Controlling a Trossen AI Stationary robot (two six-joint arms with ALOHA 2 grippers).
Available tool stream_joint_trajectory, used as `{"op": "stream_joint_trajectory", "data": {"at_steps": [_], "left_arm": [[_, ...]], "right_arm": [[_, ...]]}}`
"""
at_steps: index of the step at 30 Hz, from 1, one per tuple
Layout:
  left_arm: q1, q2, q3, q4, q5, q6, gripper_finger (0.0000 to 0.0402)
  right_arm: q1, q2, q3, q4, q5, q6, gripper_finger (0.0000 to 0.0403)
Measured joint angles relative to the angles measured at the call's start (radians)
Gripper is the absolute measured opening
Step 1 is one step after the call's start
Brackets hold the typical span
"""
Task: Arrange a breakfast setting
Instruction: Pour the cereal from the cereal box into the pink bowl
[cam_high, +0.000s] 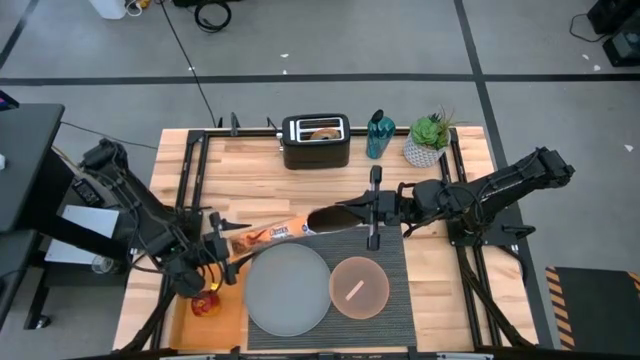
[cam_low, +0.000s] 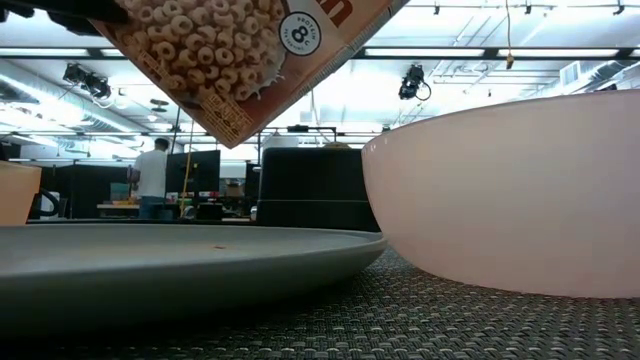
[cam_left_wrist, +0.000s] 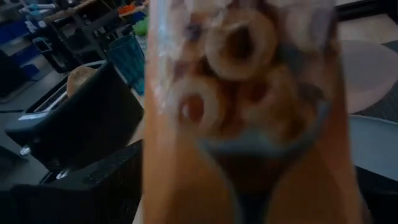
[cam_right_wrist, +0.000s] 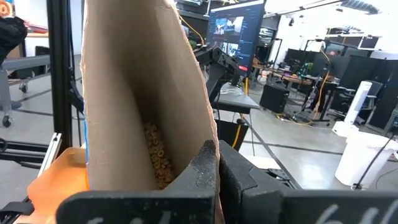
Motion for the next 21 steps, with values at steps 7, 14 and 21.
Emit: {"op": "stream_joint_trajectory", "data": {"at_steps": [7,14,21], "left_arm": [[0.095,0.073,0.0,0.161,0.074,0.157,0.0355],[0.13,0.086,-0.001,0.18,0.087,0.188,0.032],[0.13,0.07,-0.001,0.179,0.086,0.203,0.0229]], "right_arm": [[0.0,0.0,0.001,0.003,-0.017,0.0,0.0005],[0.0,-0.001,0.002,0.004,-0.017,0.0,0.0006],[0.003,-0.001,0.002,0.005,-0.018,0.001,0.0007]]}}
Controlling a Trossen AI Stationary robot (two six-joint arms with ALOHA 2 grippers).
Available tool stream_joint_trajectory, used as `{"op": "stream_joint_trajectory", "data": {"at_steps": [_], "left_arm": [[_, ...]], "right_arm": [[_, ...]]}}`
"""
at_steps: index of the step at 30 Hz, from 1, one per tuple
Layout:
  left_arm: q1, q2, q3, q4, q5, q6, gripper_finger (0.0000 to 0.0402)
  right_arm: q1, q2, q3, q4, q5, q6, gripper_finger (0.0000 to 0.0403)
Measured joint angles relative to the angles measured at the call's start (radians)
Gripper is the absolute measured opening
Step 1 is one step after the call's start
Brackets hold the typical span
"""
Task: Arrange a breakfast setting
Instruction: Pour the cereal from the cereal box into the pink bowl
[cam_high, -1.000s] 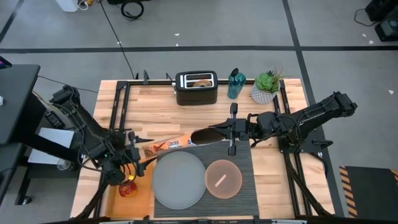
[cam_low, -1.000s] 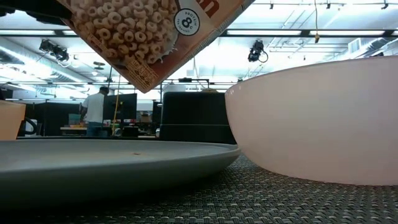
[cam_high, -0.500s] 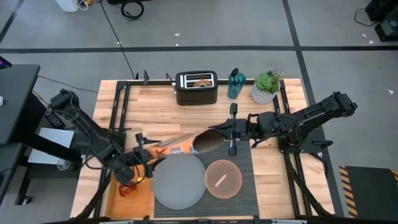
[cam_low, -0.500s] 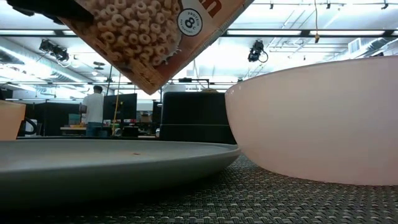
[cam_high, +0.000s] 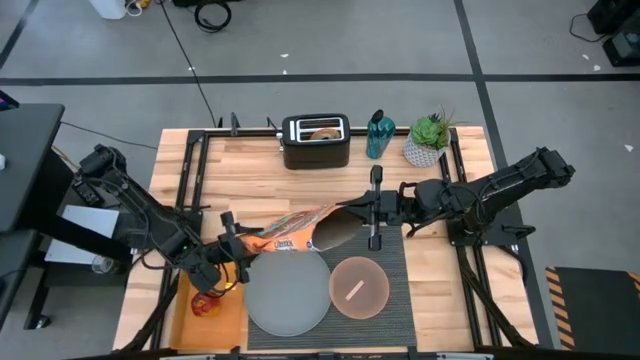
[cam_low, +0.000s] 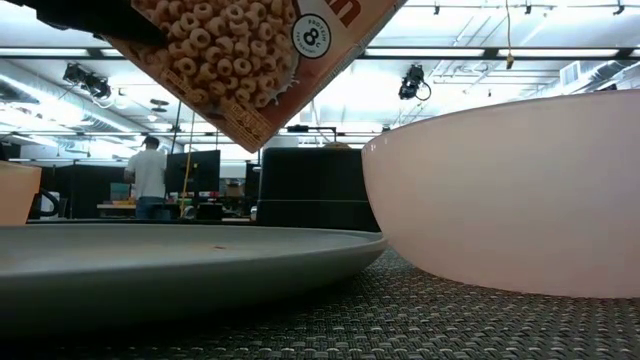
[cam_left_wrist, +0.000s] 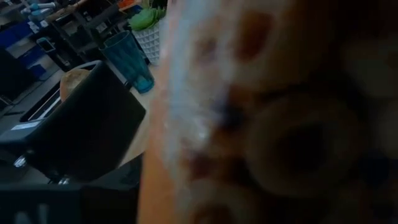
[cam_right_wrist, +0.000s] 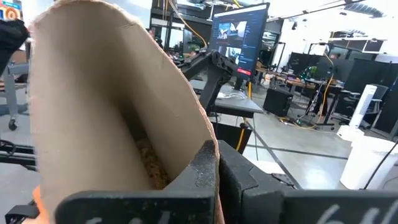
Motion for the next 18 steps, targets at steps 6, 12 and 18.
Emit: {"op": "stream_joint_trajectory", "data": {"at_steps": [6,12,18], "left_arm": [[-0.011,-0.05,0.043,-0.082,0.069,0.001,0.0192],[0.019,-0.072,0.106,-0.186,0.207,-0.057,0.0203],[0.086,-0.071,0.218,-0.392,0.44,-0.144,0.0196]], "right_arm": [[0.037,-0.006,0.002,-0.048,-0.006,0.001,0.0037],[0.103,-0.071,0.0,-0.189,0.045,0.0,0.0101],[0.193,-0.147,-0.001,-0.351,0.083,0.099,0.0158]]}}
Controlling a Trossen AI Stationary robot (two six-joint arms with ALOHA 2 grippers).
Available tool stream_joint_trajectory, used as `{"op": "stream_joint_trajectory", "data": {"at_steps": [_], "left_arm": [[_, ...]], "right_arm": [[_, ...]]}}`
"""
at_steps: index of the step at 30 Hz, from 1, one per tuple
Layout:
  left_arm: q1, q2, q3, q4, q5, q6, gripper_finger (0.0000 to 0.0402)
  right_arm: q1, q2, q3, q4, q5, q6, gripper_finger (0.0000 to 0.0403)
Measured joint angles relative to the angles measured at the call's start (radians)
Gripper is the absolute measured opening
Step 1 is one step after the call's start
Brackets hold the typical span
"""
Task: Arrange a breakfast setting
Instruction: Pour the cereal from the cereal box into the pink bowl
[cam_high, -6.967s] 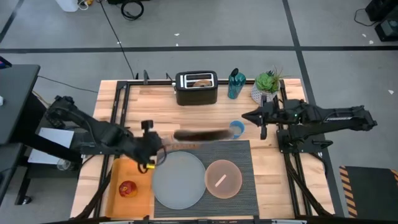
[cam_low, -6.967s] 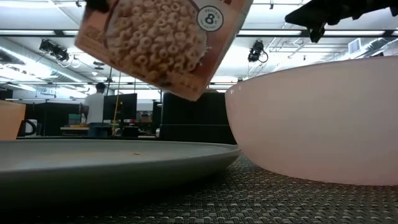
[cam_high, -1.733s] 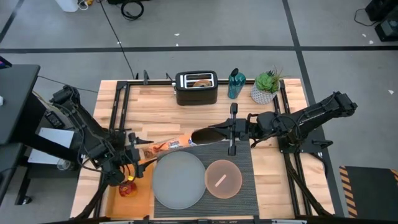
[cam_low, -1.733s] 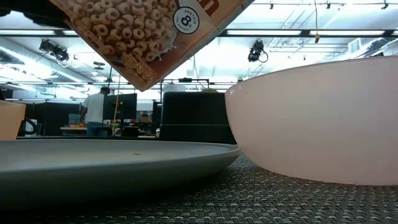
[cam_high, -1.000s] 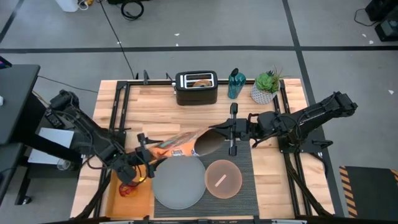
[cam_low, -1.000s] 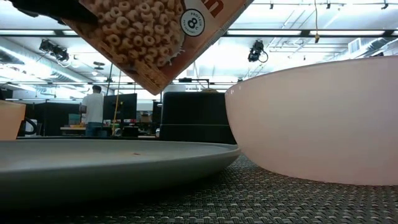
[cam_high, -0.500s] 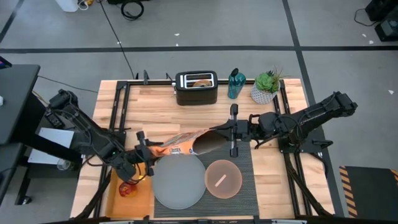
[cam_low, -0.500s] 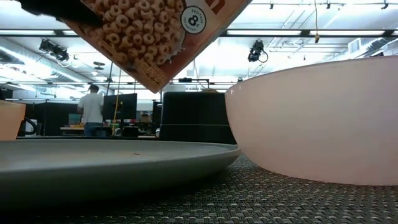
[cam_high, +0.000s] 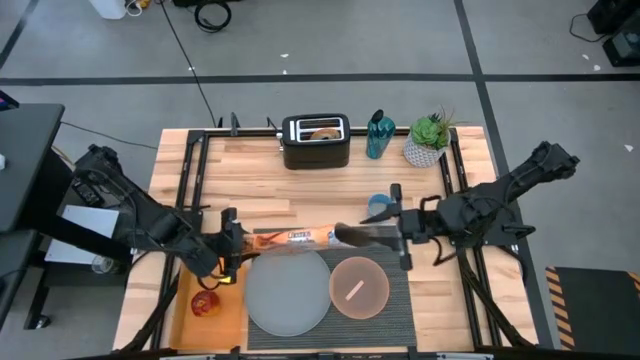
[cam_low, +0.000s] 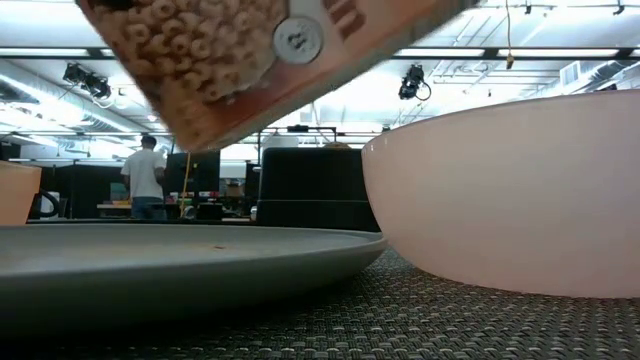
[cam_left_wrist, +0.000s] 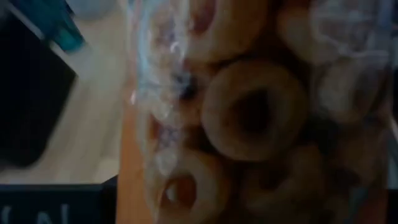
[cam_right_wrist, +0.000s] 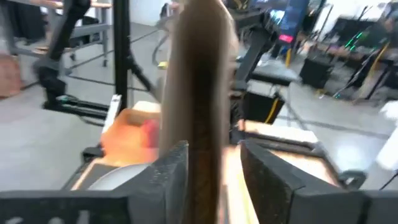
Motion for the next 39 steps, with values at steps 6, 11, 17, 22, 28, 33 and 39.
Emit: {"op": "stream_joint_trajectory", "data": {"at_steps": [6,11,17,22,28,33,39], "left_arm": [[0.052,-0.001,0.112,-0.09,0.177,-0.049,0.0196],[0.09,0.001,0.148,-0.155,0.339,-0.144,0.0196],[0.106,0.001,0.146,-0.187,0.453,-0.24,0.0196],[0.11,0.021,0.146,-0.187,0.506,-0.304,0.0196],[0.136,0.099,0.229,-0.24,0.588,-0.329,0.0196],[0.14,0.188,0.37,-0.373,0.634,-0.37,0.0196],[0.149,0.297,0.54,-0.494,0.69,-0.417,0.0196]], "right_arm": [[0.104,-0.068,0.0,-0.185,0.05,0.165,0.0168],[0.211,-0.087,-0.042,-0.317,0.244,0.317,0.0167],[0.331,-0.111,-0.113,-0.353,0.44,0.445,0.0167],[0.392,-0.117,-0.163,-0.353,0.563,0.503,0.0167],[0.421,-0.117,-0.172,-0.342,0.608,0.527,0.0167],[0.429,-0.117,-0.172,-0.339,0.623,0.527,0.0167],[0.429,-0.117,-0.172,-0.338,0.63,0.503,0.0167]]}}
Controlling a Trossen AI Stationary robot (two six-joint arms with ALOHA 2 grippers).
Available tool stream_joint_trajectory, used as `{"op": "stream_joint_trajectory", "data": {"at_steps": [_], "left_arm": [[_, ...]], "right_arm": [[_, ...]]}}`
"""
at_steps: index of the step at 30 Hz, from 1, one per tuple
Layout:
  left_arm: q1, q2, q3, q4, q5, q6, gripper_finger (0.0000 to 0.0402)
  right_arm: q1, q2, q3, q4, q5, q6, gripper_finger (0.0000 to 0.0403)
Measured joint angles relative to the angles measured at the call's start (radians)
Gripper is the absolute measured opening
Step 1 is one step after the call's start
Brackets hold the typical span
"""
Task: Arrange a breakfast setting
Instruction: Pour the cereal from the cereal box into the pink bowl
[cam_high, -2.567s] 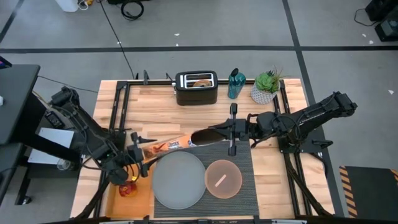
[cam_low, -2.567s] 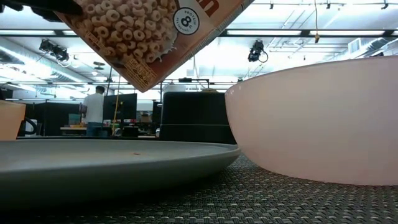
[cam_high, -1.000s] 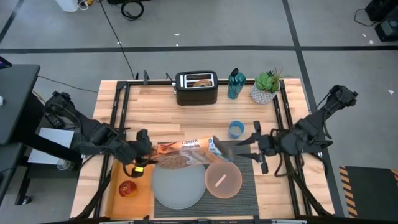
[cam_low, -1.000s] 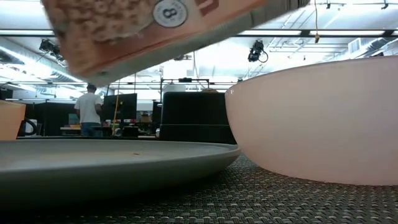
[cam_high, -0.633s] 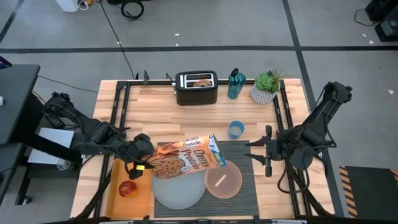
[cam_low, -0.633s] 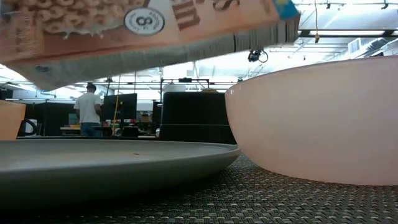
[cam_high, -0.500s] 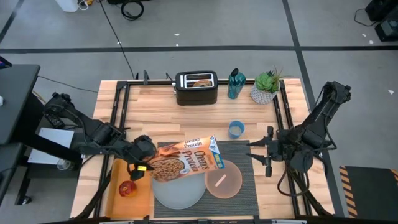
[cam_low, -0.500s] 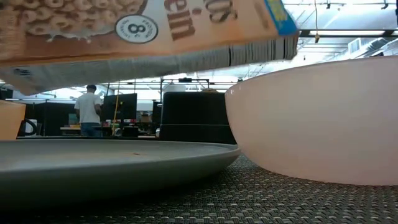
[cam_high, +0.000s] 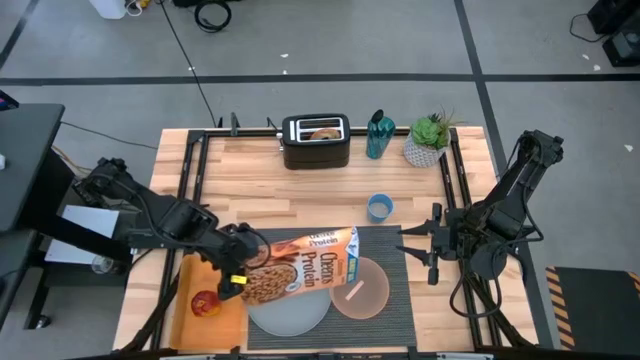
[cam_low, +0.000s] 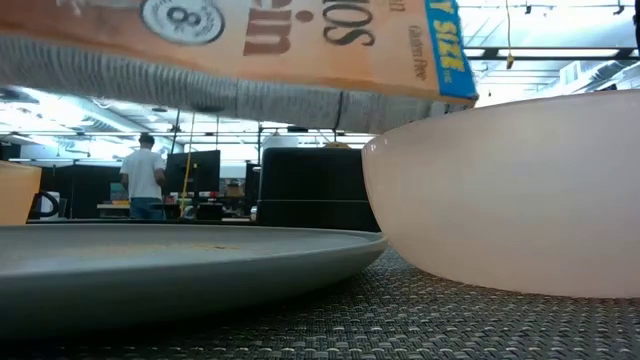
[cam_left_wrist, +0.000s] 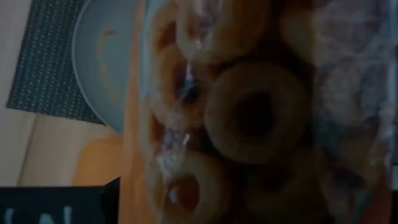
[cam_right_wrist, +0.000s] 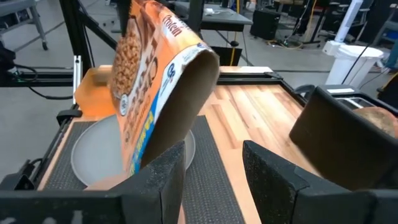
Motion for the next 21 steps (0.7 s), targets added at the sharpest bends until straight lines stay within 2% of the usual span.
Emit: {"op": "stream_joint_trajectory", "data": {"at_steps": [9,21], "left_arm": [[0.065,0.118,0.19,-0.122,0.131,-0.074,0.0196],[0.144,0.182,0.233,-0.101,0.281,-0.096,0.0196]], "right_arm": [[0.0,0.0,0.0,0.006,0.004,-0.066,0.0167],[0.0,0.0,0.0,-0.001,0.027,-0.112,0.0167]]}}
